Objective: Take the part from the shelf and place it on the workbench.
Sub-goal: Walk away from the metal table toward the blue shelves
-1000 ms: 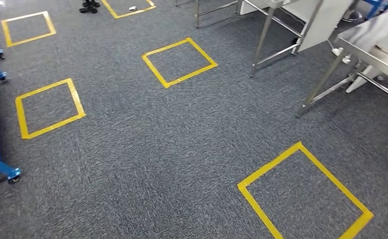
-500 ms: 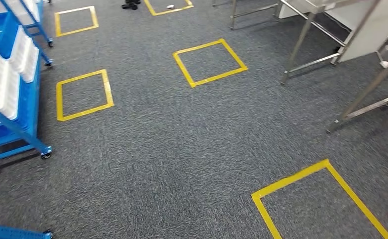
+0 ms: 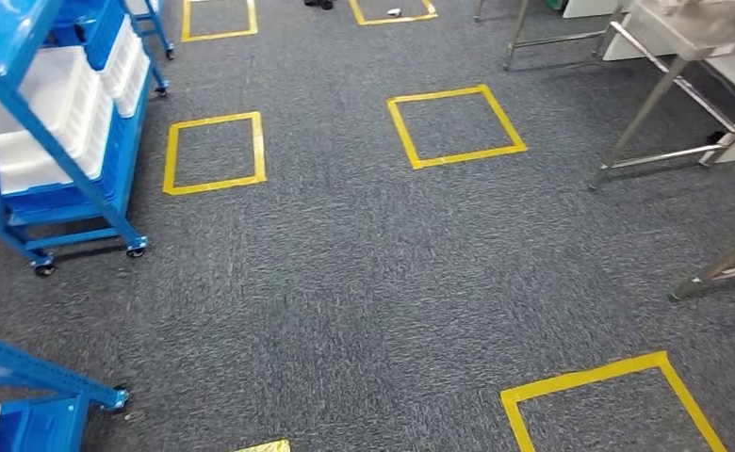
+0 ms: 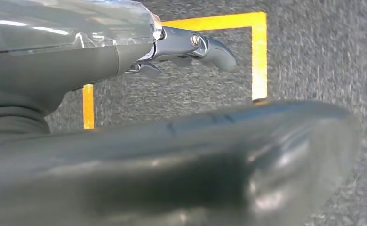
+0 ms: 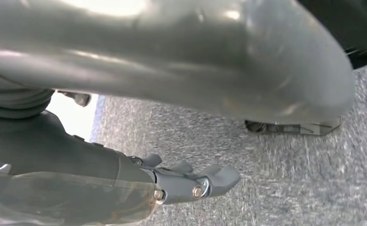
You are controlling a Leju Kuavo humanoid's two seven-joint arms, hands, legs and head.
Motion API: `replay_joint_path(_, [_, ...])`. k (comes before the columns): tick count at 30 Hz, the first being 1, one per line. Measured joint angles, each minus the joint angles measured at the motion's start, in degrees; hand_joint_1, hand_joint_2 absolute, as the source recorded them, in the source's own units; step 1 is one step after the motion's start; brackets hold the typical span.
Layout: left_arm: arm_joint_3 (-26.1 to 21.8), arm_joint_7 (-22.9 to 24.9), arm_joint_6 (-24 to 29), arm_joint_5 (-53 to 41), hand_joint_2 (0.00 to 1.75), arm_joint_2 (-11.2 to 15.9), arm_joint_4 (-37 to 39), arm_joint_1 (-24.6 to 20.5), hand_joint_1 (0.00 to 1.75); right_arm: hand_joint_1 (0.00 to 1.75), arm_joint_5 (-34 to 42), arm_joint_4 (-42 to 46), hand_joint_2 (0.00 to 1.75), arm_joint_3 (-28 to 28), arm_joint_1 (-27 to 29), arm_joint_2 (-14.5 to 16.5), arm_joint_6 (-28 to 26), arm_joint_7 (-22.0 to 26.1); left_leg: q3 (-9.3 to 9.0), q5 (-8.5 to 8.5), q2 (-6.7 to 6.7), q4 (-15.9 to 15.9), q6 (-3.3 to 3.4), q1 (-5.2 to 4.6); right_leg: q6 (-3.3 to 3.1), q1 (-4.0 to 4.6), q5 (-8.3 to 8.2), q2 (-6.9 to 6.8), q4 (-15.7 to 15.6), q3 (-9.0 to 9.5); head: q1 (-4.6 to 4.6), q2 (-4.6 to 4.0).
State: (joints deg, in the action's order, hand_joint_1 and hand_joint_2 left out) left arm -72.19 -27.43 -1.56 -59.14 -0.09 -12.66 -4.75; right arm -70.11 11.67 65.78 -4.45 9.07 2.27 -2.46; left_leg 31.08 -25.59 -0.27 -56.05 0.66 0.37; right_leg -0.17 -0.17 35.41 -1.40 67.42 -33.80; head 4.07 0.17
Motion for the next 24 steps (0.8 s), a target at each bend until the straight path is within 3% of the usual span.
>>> replay_joint_path(2, [-0.01,-0.01,0.0,-0.03,0.0,0.15,-0.01,-0.14,0.0,0.0,-0.36,-0.09,0.0,-0.01,0.2,0.01,0.1,-0.67,0.2,0.06,-1.36,-0.14,0.02,0.03,0.17,-0.34,1.92,0.92,5.71,-2.8,0.0,0.0])
replay_joint_path(3, [-0.01,-0.01,0.01,-0.02,0.0,0.25,-0.02,-0.07,0.0,0.0,-0.54,-0.14,0.0,-0.02,0.29,0.02,0.22,-1.0,0.25,0.05,-2.14,-0.29,-0.06,0.08,0.25,-0.52,1.21,1.06,5.91,-2.94,0.0,0.0])
replay_joint_path(5, [-0.03,0.09,0.02,0.04,0.0,0.45,-0.03,0.09,0.0,0.0,-0.79,-0.18,0.0,-0.04,0.39,0.03,0.53,-1.5,0.3,-0.1,-3.73,-0.78,-0.45,0.28,0.46,-1.02,-2.7,1.68,0.57,-0.48,0.0,0.0])
replay_joint_path(7, [-0.05,0.8,0.02,0.11,0.0,0.84,-0.08,0.07,0.0,0.0,-1.0,-0.23,0.0,-0.11,0.43,0.07,0.65,-1.91,0.65,-0.39,-5.17,-1.52,-1.2,0.38,0.57,-1.47,-5.24,4.0,-5.66,2.4,0.01,0.0])
replay_joint_path(9, [-0.08,2.85,-0.53,0.13,0.0,1.29,-0.12,-0.03,0.0,0.0,-1.2,-0.3,0.0,-0.27,0.4,0.1,0.57,-2.46,1.2,-0.37,-6.28,-1.93,-2.09,0.45,0.12,-1.35,-5.34,5.22,-7.49,3.12,0.02,0.0])
replay_joint_path(11, [-0.25,7.82,-2.83,0.05,0.0,1.63,-0.12,0.1,0.0,0.0,-1.54,-0.29,0.0,-0.48,0.28,0.01,0.52,-3.28,1.61,-0.19,-6.99,-1.91,-2.82,0.66,-0.79,-1.11,-5.64,3.98,-7.65,3.03,0.02,0.0])
replay_joint_path(13, [-0.38,15.39,-4.91,-1.06,0.0,1.84,-0.11,0.32,0.0,0.0,-1.96,-0.28,0.0,-0.74,0.25,-0.23,0.56,-4.0,2.66,-1.43,-4.79,-3.93,-3.19,0.64,-1.67,-1.0,-5.85,2.68,-7.91,3.02,0.02,0.0])
replay_joint_path(15, [-0.21,20.88,-4.7,-2.55,0.0,1.84,-0.1,0.37,0.0,0.0,-2.04,-0.28,0.0,-0.91,0.4,-0.5,0.46,-4.41,5.66,-4.95,-1.46,-10.48,-3.25,0.51,-2.28,-0.54,-5.88,1.21,-8.01,2.92,0.02,0.0])
replay_joint_path(17, [-0.05,22.76,-3.51,-3.05,0.0,1.7,-0.1,0.39,0.0,0.0,-1.62,-0.28,0.0,-0.95,0.53,-0.81,-0.11,-4.61,8.92,-7.91,-0.44,-17.61,-3.09,0.49,-2.59,0.08,-5.79,-0.5,-8.0,2.81,0.02,0.0])
replay_joint_path(18, [-0.04,23.2,-2.92,-3.11,0.0,1.62,-0.1,0.46,0.0,0.0,-1.32,-0.28,0.0,-0.94,0.53,-1.02,-0.62,-4.62,9.33,-7.98,-0.32,-18.79,-2.85,0.42,-2.71,0.35,-5.72,-1.32,-7.99,2.81,0.02,0.0])
replay_joint_path(19, [-0.04,23.58,-2.42,-3.13,0.0,1.53,-0.1,0.56,0.0,0.0,-1.05,-0.27,0.0,-0.93,0.5,-1.21,-1.17,-4.61,8.61,-7.03,-0.16,-17.74,-2.48,0.26,-2.8,0.57,-5.65,-2.09,-7.99,2.86,0.02,0.0])
replay_joint_path(20, [-0.04,23.97,-2.07,-3.13,0.0,1.44,-0.1,0.64,0.0,0.0,-0.82,-0.25,0.0,-0.93,0.43,-1.43,-1.71,-4.53,6.68,-5.28,0.35,-14.36,-1.94,-0.08,-2.88,0.73,-5.58,-2.85,-8.0,2.96,0.02,0.0])
replay_joint_path(22, [-0.04,24.71,-1.75,-3.0,0.0,1.25,-0.1,0.56,0.0,0.0,-0.56,-0.2,0.0,-0.91,0.28,-1.85,-2.5,-4.11,2.36,-2.49,2.97,-6.29,-0.71,-1.18,-2.86,0.95,-5.43,-4.23,-7.99,3.19,0.03,0.0])
replay_joint_path(24, [-0.05,25.29,-1.69,-2.8,0.0,0.94,-0.1,0.36,0.0,0.0,-0.5,-0.16,0.0,-0.89,0.09,-2.38,-3.32,-3.48,0.63,-1.79,4.59,-2.56,0.09,-2.08,-2.56,0.96,-5.32,-5.48,-8.02,3.29,0.03,0.0])
